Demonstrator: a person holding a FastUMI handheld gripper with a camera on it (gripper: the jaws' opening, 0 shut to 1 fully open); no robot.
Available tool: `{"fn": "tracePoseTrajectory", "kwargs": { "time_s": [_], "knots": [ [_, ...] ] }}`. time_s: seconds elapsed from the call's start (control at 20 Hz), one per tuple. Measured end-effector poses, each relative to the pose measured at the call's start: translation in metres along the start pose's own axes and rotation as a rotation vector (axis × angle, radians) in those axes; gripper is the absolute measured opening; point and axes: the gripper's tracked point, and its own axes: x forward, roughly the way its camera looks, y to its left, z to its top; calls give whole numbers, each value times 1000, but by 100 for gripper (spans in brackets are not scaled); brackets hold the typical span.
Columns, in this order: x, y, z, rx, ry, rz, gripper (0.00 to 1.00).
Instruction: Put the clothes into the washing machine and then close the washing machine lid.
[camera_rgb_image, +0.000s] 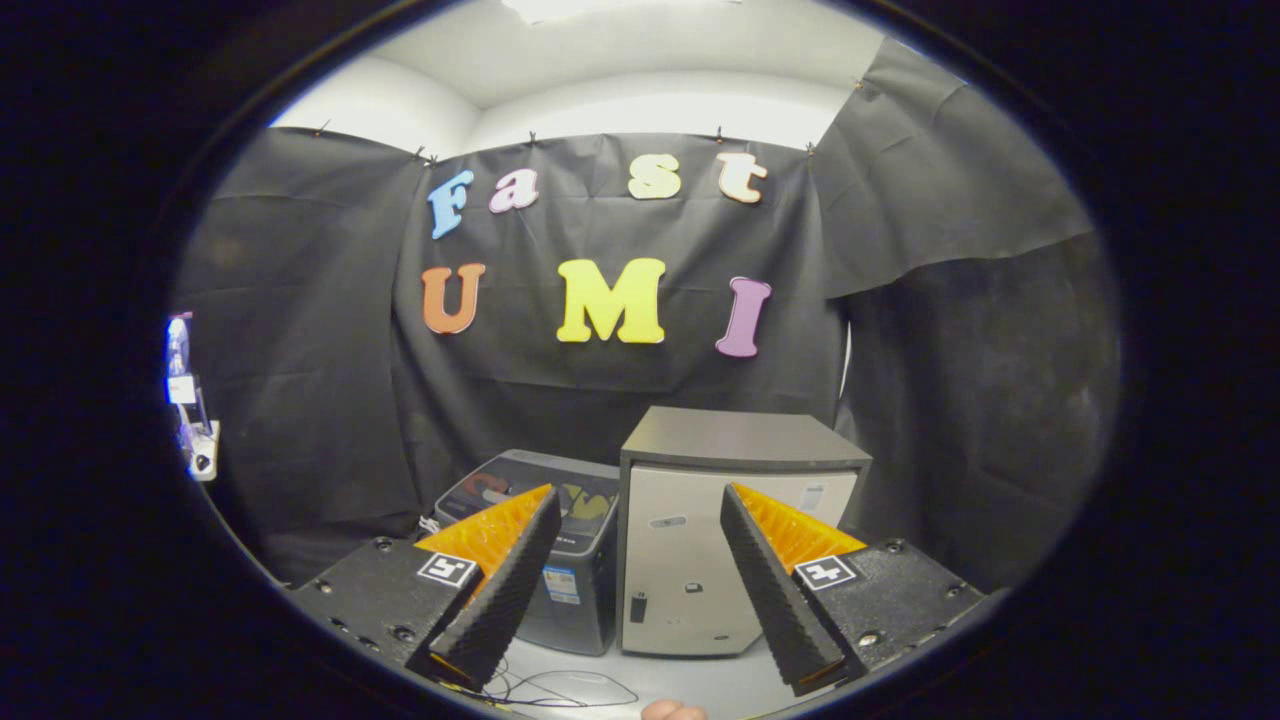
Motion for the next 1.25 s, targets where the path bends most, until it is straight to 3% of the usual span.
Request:
{"fn": "tracePoseTrajectory", "kwargs": {
  "time_s": [1.25],
  "knots": [
    [4, 0, -1, 7, 7, -19, 100]
  ]
}}
